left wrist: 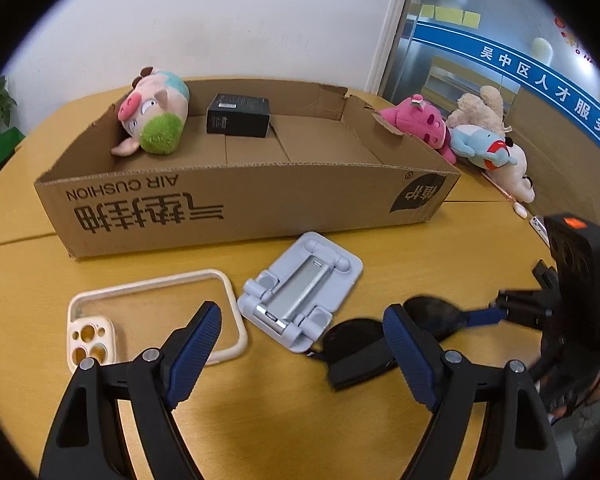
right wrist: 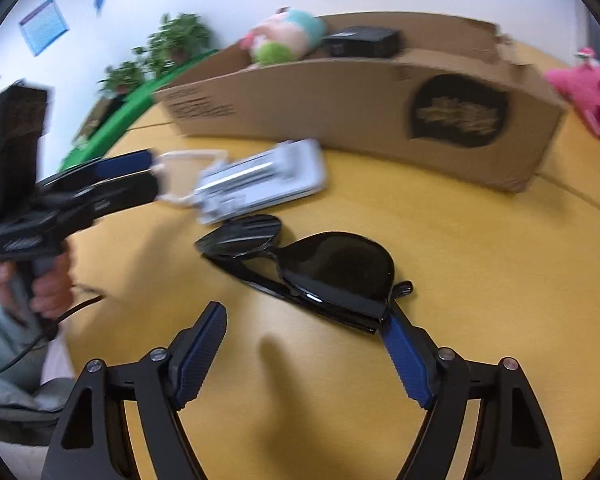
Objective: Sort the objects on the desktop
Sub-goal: 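Lower both grippers around the black sunglasses on the table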
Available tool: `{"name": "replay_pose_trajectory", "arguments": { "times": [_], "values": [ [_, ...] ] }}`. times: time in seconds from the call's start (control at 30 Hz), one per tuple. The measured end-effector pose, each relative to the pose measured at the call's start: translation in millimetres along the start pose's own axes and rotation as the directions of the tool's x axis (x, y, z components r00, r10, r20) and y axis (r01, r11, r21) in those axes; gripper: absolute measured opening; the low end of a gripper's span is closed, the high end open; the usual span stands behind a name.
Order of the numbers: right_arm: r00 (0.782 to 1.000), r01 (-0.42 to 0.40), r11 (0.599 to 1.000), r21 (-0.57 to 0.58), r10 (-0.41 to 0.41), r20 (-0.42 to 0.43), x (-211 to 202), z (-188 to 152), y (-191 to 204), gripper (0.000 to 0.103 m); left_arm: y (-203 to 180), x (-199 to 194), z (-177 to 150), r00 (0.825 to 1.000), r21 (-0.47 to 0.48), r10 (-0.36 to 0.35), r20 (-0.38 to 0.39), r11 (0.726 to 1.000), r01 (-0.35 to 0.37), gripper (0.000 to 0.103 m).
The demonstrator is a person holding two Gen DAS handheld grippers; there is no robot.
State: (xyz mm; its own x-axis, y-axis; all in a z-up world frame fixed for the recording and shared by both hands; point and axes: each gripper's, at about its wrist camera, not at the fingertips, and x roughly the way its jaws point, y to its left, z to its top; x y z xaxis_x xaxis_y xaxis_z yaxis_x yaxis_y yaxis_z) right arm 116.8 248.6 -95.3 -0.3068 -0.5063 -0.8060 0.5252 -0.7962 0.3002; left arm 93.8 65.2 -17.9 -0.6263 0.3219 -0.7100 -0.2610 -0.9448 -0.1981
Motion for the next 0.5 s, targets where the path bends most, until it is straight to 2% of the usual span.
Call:
{"name": "replay_pose_trajectory", "arguments": {
  "times": [0.1,0.2,0.27,0.4,0.5],
  "values": [
    [0.997,-0.069,0.997,-0.036,0.068,-0.029,-1.3,-11.7,19.5,0.077,1.5,2.2,-1.7,0.999,-0.019,-0.025,-0.028,1.0,0.025,0.083],
    [1.0,-0.024,0.994,-0.102,0.022,-0.021,-11.2,-19.4,29.5,0.077,2.7,2.0,-3.6,0.997,-0.031,-0.055,-0.049,0.998,0.053,0.083],
    [1.0,0.006,0.994,-0.106,-0.007,-0.007,-15.9,-17.7,24.5,0.077,2.9,0.5,-4.6,0.996,-0.036,-0.066,-0.054,0.997,0.064,0.083],
    [1.0,-0.021,0.991,-0.133,0.023,0.01,-14.5,-2.8,19.1,0.077,4.4,-1.9,-6.1,0.994,-0.055,-0.083,-0.075,0.995,0.079,0.083],
    [0.998,-0.035,0.975,-0.219,0.024,-0.051,6.5,6.3,25.6,0.071,7.9,1.9,-9.3,0.985,-0.092,-0.112,-0.13,0.991,0.101,0.082]
  ]
}}
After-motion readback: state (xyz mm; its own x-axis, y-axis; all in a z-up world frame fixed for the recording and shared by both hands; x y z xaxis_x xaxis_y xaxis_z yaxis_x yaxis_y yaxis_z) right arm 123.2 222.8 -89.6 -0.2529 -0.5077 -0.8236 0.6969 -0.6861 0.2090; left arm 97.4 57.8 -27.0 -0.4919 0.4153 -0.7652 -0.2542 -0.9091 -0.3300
